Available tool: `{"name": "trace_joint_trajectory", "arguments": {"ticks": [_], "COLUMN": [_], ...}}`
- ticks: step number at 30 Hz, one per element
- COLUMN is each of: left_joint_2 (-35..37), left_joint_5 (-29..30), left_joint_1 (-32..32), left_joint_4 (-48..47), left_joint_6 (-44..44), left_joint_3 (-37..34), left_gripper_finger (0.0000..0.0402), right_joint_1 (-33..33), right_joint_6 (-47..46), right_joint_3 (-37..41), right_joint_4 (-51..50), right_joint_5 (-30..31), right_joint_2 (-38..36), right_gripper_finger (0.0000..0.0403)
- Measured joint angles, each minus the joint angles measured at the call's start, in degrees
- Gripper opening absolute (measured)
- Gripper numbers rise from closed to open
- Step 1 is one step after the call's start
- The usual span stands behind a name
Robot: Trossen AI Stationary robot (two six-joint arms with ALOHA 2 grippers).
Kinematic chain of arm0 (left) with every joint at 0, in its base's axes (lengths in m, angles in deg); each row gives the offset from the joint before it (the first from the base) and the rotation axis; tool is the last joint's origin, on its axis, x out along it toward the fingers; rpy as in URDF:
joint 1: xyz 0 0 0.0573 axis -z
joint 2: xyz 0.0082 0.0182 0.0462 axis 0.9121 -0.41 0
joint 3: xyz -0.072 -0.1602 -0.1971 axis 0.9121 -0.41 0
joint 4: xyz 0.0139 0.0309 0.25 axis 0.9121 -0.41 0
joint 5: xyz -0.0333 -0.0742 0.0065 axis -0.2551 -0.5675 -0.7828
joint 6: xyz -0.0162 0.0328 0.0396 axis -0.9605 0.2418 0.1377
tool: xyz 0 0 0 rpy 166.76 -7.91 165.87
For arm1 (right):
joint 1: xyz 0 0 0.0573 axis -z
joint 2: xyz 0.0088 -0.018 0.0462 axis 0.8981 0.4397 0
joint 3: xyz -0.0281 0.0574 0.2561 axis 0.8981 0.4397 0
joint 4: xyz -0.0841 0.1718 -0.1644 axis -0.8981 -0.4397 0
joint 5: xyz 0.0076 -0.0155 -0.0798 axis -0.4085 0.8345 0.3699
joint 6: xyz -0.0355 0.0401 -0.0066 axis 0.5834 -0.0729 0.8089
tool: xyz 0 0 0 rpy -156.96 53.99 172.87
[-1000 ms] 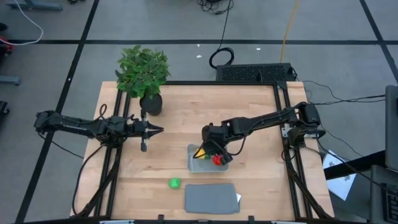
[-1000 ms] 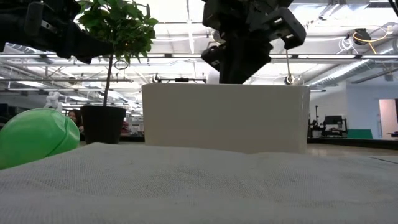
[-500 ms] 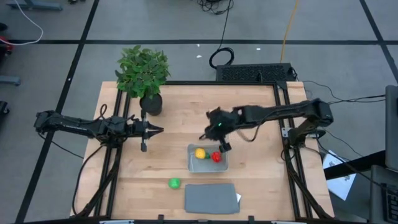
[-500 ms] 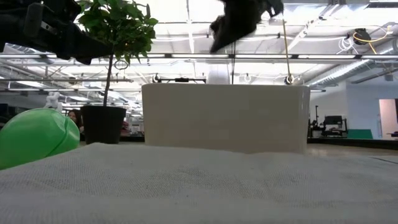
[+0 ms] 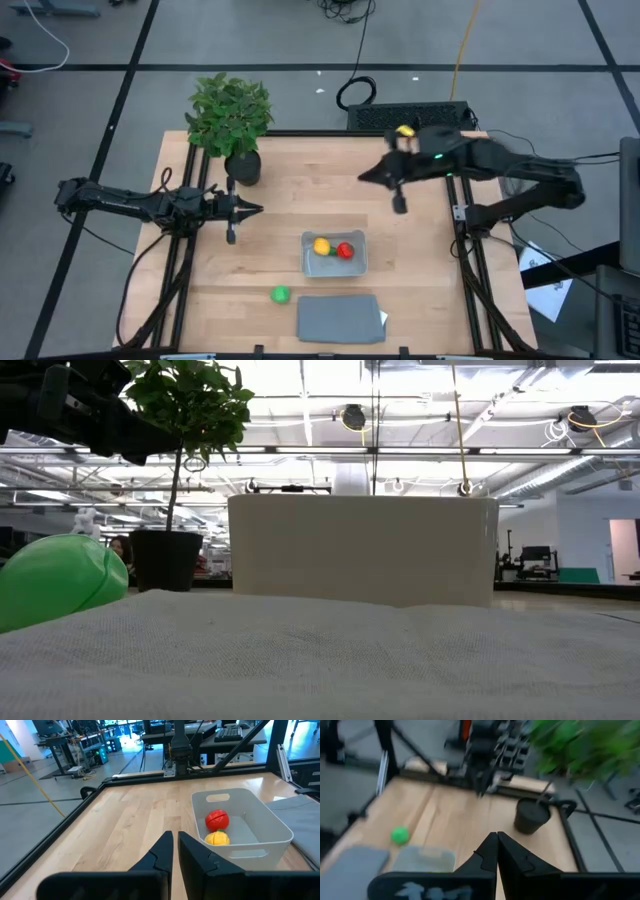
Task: Pick and placing Produce into tupperware
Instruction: Put the green pear into the gray bin
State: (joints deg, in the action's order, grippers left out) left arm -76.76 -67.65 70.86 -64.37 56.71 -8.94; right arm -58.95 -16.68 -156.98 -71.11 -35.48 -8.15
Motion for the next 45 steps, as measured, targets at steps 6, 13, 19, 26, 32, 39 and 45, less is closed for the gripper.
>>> {"name": "trace_joint_trajectory", "arguments": {"ticks": [6,13,19,26,32,39,45], "left_joint_2": [0.0,0.0,0.0,0.0,0.0,0.0,0.0], "left_joint_5": [0.0,0.0,0.0,0.0,0.0,0.0,0.0], "left_joint_1": [0.0,0.0,0.0,0.0,0.0,0.0,0.0], "left_joint_4": [0.0,0.0,0.0,0.0,0.0,0.0,0.0], "left_joint_6": [0.0,0.0,0.0,0.0,0.0,0.1,0.2], "left_joint_3": [0.0,0.0,0.0,0.0,0.0,0.0,0.0], "left_gripper_finger": [0.0031,0.0031,0.0031,0.0031,0.0031,0.0031,0.0031], "right_joint_1": [2.0,2.6,2.5,2.6,2.9,2.9,2.9], "right_joint_6": [-3.5,-9.1,-13.3,-16.6,-17.4,-15.9,-14.6], "right_joint_3": [3.7,16.2,27.9,42.7,51.2,61.0,66.6], "right_joint_4": [1.9,9.9,12.3,18.7,21.8,37.3,45.4], "right_joint_5": [0.1,1.3,10.0,9.2,11.4,13.5,13.4], "right_joint_2": [-8.1,-22.3,-32.4,-41.3,-43.1,-43.5,-44.1], "right_gripper_finger": [0.0,0.0,0.0,0.0,0.0,0.0,0.0]}}
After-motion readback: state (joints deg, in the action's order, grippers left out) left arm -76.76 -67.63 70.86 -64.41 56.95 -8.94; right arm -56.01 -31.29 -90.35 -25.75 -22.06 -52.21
